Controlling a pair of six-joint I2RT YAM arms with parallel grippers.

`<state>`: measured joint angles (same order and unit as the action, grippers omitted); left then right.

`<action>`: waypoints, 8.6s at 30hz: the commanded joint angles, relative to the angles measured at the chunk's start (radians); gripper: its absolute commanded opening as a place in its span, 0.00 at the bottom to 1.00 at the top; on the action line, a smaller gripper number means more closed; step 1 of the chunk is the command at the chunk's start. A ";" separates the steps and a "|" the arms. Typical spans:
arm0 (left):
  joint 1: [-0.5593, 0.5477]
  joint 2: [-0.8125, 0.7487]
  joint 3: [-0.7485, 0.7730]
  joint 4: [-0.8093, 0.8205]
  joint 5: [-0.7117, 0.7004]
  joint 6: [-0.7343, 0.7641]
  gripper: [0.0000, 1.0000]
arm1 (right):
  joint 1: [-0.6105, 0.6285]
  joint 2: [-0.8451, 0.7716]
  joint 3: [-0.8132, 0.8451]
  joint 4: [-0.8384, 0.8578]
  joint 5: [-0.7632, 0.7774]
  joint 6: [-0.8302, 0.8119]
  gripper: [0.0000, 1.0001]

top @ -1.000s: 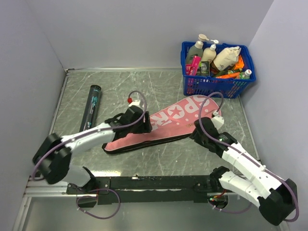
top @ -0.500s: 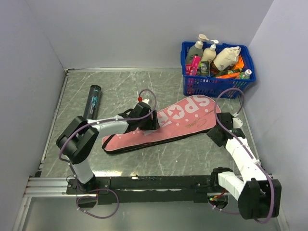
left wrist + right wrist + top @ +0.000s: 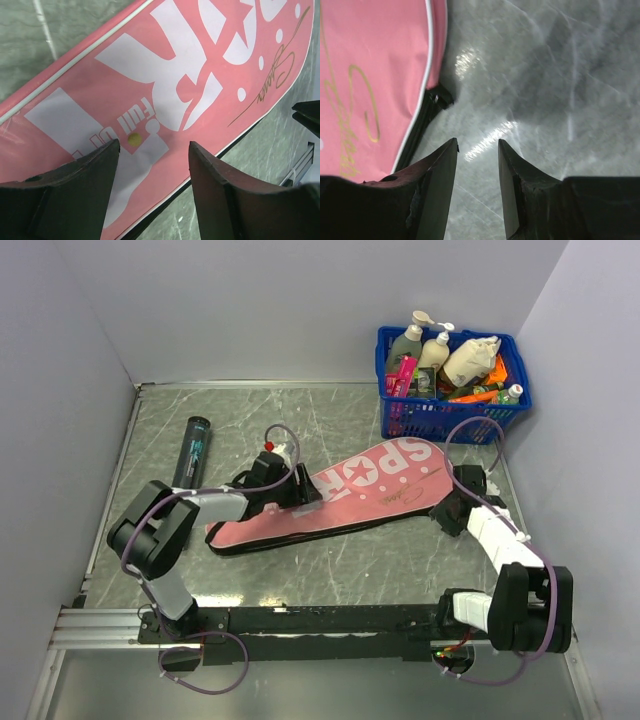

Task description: Pack up the badminton gear

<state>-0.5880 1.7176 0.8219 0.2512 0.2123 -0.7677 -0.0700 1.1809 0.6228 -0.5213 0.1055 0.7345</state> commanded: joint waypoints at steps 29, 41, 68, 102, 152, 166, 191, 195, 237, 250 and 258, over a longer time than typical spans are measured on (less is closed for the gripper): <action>0.047 -0.016 -0.101 -0.090 -0.037 0.054 0.65 | 0.098 0.203 0.101 0.178 -0.029 0.060 0.44; 0.051 -0.010 -0.104 -0.089 -0.033 0.064 0.65 | 0.099 0.256 0.106 0.181 0.028 0.071 0.38; 0.060 0.011 -0.119 -0.052 -0.008 0.062 0.66 | 0.166 0.241 0.041 0.201 0.037 0.101 0.00; 0.059 0.040 -0.129 -0.003 0.049 0.062 0.65 | 0.829 0.416 0.294 0.390 -0.223 0.200 0.00; 0.056 0.040 -0.133 0.020 0.090 0.076 0.65 | 0.855 0.413 0.256 0.047 0.163 -0.115 0.45; 0.056 0.054 -0.129 0.011 0.087 0.080 0.65 | 0.791 0.462 0.232 0.151 0.120 -0.130 0.45; 0.045 0.071 -0.113 0.005 0.081 0.080 0.65 | 0.975 0.545 0.323 0.227 -0.001 -0.014 0.00; 0.043 0.063 -0.115 0.007 0.082 0.084 0.65 | 1.053 0.597 0.428 0.271 -0.090 -0.004 0.00; -0.072 -0.866 -0.394 -0.575 -0.237 -0.133 0.70 | 0.796 -0.197 -0.213 0.159 0.025 0.091 0.00; -0.211 -0.649 -0.403 -0.552 -0.347 -0.159 0.70 | 0.794 -0.153 -0.235 0.225 -0.026 0.095 0.00; -0.263 -0.598 -0.441 -0.420 -0.289 -0.142 0.12 | 0.799 -0.158 -0.247 0.219 -0.027 0.111 0.00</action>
<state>-0.8383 1.0840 0.4244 -0.2043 -0.1085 -0.9272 0.7273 1.0271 0.3882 -0.3244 0.0902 0.8360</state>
